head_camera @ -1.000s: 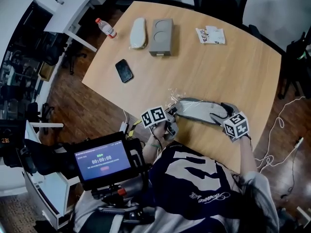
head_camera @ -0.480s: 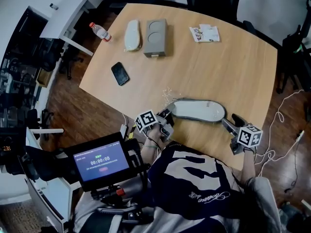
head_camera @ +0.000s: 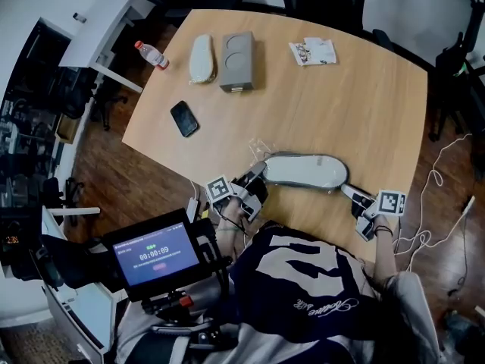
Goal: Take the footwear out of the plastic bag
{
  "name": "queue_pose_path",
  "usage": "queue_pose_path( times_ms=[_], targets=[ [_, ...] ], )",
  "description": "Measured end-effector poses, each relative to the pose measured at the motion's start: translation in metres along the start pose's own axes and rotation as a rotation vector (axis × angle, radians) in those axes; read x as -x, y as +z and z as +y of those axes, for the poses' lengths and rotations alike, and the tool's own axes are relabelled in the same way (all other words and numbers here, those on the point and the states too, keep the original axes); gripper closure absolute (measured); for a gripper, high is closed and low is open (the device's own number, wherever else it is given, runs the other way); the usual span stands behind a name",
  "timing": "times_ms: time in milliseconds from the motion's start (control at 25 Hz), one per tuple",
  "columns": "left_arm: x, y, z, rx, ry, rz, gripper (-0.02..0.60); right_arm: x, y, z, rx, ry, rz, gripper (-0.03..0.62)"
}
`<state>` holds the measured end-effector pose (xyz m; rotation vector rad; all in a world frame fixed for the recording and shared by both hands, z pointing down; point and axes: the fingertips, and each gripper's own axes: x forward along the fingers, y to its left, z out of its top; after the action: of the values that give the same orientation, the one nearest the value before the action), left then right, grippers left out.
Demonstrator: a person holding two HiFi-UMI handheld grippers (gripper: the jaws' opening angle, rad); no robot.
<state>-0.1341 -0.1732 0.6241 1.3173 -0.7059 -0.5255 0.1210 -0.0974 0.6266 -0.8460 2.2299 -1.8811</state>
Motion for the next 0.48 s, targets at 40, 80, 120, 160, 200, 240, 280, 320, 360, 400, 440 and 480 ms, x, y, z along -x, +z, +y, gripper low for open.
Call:
queue_pose_path(
  times_ms=[40,80,120,160,200,240,280,320,360,400,440,480],
  targets=[
    [0.000,-0.001,-0.003,0.004,-0.011,0.003,0.520,-0.002,0.001,0.001,0.005,0.009,0.002,0.396],
    [0.001,-0.002,-0.006,0.011,-0.020,0.002,0.520,-0.005,0.000,0.003,0.013,0.016,0.012,0.396],
    [0.002,-0.002,-0.008,0.018,-0.026,-0.001,0.520,-0.007,-0.001,0.006,0.016,0.018,0.027,0.396],
    [0.004,-0.001,-0.010,0.022,-0.028,-0.005,0.520,-0.008,-0.005,0.007,0.011,0.004,0.045,0.396],
    [0.007,-0.001,-0.010,0.023,-0.028,-0.007,0.522,-0.007,-0.009,0.004,-0.002,-0.037,0.065,0.396],
    [0.009,0.000,-0.010,0.022,-0.026,-0.006,0.521,-0.005,-0.013,0.000,-0.016,-0.081,0.081,0.396],
    [0.011,0.001,-0.010,0.023,-0.024,-0.005,0.522,-0.006,-0.015,0.001,-0.025,-0.080,0.085,0.396],
    [0.014,0.003,-0.008,0.026,-0.022,-0.005,0.522,-0.008,-0.015,0.006,-0.029,-0.051,0.076,0.396],
    [0.019,0.005,-0.006,0.033,-0.019,-0.007,0.522,-0.007,-0.014,0.004,-0.037,-0.063,0.062,0.396],
    [0.024,0.007,-0.003,0.041,-0.013,-0.011,0.522,-0.001,-0.014,-0.004,-0.043,-0.122,0.051,0.396],
    [0.029,0.010,0.001,0.050,-0.004,-0.015,0.522,0.004,-0.012,-0.012,-0.036,-0.178,0.045,0.396],
    [0.035,0.013,0.005,0.057,0.005,-0.018,0.522,0.006,-0.009,-0.017,-0.004,-0.207,0.049,0.396]
  ],
)
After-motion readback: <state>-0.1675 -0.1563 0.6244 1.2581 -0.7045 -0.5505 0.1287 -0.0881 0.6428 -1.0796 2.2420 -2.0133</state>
